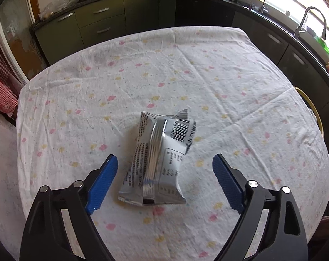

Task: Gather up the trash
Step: 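Grasp the silver snack wrapper with the left gripper, then carry the wrapper over the bin and open the left gripper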

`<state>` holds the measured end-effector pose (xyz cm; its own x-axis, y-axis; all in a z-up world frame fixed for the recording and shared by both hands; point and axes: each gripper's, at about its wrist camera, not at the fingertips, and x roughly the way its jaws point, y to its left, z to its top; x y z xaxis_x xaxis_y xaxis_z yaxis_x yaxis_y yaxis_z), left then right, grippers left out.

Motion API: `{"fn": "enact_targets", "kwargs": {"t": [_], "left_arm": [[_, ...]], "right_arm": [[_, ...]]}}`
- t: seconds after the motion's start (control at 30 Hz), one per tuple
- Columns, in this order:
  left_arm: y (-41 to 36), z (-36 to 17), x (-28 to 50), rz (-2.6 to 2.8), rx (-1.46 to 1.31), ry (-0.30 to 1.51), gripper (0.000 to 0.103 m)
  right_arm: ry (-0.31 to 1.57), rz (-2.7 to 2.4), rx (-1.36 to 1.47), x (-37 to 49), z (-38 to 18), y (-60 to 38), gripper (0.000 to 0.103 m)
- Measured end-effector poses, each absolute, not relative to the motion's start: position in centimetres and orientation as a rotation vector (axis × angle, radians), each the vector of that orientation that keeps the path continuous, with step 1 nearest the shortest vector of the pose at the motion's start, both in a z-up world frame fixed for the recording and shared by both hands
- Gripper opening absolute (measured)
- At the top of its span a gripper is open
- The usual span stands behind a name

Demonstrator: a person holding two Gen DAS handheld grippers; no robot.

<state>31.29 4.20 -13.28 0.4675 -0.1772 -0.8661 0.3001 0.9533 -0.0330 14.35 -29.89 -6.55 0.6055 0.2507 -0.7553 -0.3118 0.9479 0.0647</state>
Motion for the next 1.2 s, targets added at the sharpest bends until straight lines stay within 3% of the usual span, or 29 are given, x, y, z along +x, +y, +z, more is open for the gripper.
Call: {"fn": "enact_targets", "kwargs": {"t": [0.17, 0.43, 0.87, 1.2], "left_arm": [[4.3, -13.5, 32.0, -0.283, 0.140, 1.050, 0.077], [4.7, -13.0, 31.6, -0.286, 0.131, 1.045, 0.043], [0.8, -8.5, 25.0, -0.335, 0.150, 0.936, 0.042], [-11.7, -3.5, 18.2, -0.582, 0.242, 0.867, 0.042]], "right_arm": [[0.868, 0.338, -0.077, 14.4, -6.8, -29.4, 0.069], [0.875, 0.348, -0.074, 14.3, -7.0, -29.1, 0.070], [0.865, 0.314, -0.072, 13.7, -6.6, -29.8, 0.070], [0.844, 0.044, 0.001, 9.8, -7.0, -37.3, 0.070]]}}
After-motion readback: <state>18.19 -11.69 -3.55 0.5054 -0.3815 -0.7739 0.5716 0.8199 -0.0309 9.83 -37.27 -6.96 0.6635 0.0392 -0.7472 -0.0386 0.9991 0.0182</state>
